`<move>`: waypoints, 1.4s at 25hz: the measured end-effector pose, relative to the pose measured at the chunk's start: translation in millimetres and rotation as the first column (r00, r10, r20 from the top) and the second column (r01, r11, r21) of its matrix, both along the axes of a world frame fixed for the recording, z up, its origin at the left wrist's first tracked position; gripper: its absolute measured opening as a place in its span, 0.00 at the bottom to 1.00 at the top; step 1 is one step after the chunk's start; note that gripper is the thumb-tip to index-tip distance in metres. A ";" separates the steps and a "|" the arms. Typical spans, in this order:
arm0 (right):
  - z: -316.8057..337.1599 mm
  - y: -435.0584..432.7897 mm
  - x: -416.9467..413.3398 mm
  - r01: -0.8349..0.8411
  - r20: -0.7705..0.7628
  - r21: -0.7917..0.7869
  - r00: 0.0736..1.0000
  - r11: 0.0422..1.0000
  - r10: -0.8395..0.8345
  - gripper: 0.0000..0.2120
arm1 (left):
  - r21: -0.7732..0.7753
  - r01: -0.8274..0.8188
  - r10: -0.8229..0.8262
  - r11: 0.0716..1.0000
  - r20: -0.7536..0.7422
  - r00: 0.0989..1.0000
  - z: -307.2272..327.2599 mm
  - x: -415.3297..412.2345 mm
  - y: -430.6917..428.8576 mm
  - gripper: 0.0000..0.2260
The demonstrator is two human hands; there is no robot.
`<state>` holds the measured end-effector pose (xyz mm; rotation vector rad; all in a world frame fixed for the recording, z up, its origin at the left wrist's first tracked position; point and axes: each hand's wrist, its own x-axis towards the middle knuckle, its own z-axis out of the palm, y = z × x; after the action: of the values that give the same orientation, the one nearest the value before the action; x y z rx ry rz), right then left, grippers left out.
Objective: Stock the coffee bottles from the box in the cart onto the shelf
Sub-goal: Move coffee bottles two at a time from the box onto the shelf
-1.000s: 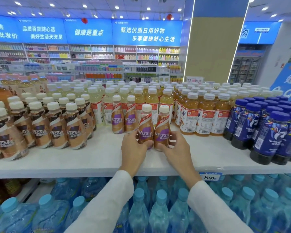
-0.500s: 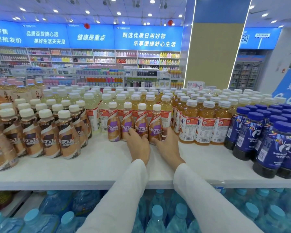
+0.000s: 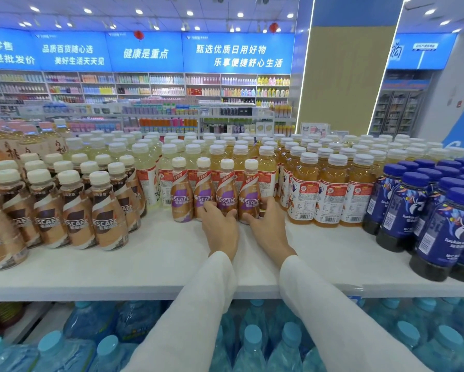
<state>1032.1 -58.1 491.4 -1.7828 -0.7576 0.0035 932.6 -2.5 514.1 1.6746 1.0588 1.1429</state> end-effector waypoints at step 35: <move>-69.7 -135.0 -250.6 -0.492 -0.065 0.032 0.867 0.870 0.493 0.11 | 0.004 -0.268 0.267 0.964 0.064 0.962 -108.8 -332.7 -138.9 0.08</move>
<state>781.5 -193.1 421.7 -1.5216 -1.1407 0.4012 599.8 -141.4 405.3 1.5260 1.2677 1.3672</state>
